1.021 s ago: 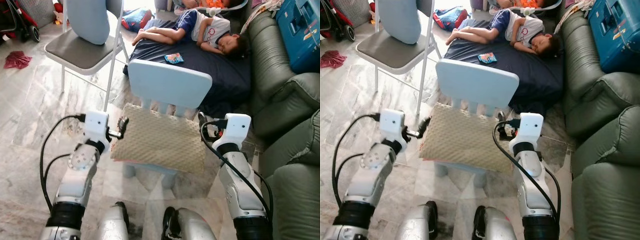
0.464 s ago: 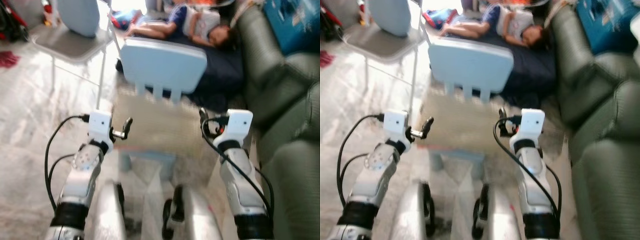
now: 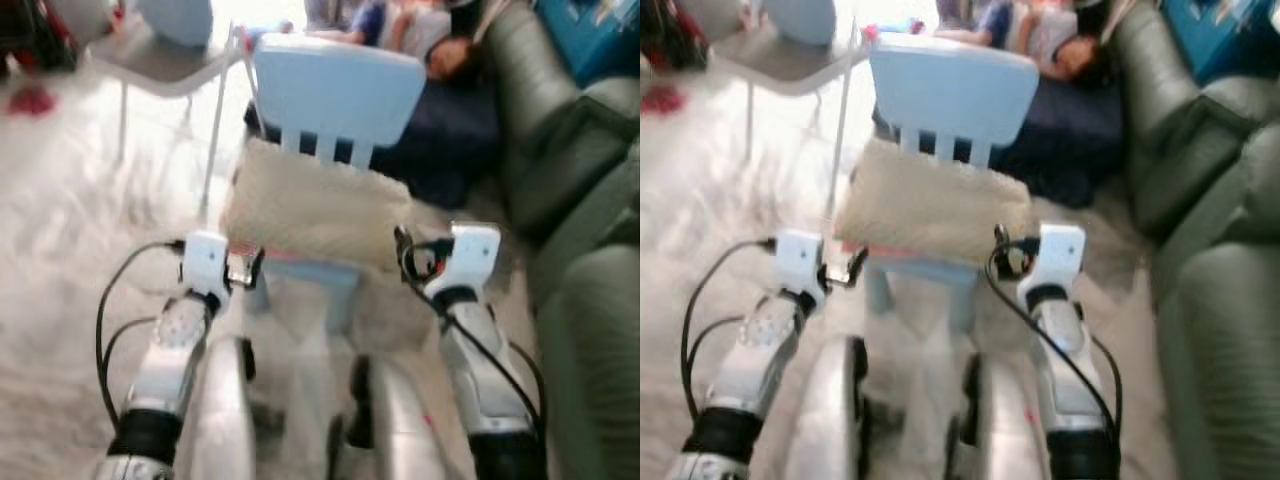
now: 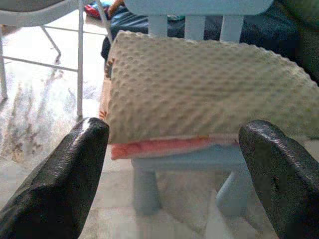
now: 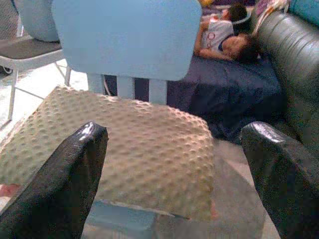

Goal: Move the pillow to the sofa

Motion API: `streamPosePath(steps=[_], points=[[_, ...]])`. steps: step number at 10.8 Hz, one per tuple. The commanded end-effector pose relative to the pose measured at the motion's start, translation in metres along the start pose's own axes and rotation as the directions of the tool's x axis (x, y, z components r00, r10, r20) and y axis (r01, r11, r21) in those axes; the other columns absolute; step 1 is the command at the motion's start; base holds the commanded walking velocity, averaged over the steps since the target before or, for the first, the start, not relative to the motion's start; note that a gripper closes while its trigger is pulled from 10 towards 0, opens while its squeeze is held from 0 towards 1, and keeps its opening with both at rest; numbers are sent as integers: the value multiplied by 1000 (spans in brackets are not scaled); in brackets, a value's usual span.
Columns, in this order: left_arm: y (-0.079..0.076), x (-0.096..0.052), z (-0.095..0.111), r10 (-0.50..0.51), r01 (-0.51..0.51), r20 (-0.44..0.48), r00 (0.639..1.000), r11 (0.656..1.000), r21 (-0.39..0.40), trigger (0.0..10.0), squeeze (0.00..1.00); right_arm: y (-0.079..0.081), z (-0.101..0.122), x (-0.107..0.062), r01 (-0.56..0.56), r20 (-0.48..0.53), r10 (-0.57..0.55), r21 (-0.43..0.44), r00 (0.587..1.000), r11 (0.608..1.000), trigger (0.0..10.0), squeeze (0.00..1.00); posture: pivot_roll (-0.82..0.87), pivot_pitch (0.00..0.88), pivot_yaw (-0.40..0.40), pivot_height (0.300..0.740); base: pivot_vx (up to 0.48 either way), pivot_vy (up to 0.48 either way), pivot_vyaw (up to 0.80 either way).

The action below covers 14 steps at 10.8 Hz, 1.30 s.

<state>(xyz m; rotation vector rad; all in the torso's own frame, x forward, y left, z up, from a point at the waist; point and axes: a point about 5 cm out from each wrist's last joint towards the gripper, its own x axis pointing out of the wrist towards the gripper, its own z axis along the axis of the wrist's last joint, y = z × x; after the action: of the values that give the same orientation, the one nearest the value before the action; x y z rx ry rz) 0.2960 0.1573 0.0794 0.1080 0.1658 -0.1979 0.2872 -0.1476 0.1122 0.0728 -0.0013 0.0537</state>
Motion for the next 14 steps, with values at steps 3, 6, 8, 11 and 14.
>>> streamPosePath(steps=[3,6,8,11,14], points=[[7,3,12,32,-32,42,999,999,10,10000,0,6,4,2,-36,18,36,-1,999,999,10000,0,-6,198,-74,603,0,0,327],[8,3,13,30,-31,49,998,999,17,10000,0,7,4,3,-44,13,44,-2,999,999,10000,0,-5,200,-73,603,197,0,0],[5,4,14,15,-15,47,999,1000,9,10000,0,2,5,4,-15,21,16,-15,1000,1000,10000,0,-11,212,-71,603,321,0,0],[4,3,13,14,-14,43,999,1000,8,10000,0,3,4,3,-15,16,15,-20,1000,1000,10000,0,-13,222,-73,603,321,0,0],[3,3,12,11,-12,42,999,1000,4,10000,0,3,4,2,-14,13,14,-19,1000,1000,10000,0,-15,226,-76,603,326,0,0]])
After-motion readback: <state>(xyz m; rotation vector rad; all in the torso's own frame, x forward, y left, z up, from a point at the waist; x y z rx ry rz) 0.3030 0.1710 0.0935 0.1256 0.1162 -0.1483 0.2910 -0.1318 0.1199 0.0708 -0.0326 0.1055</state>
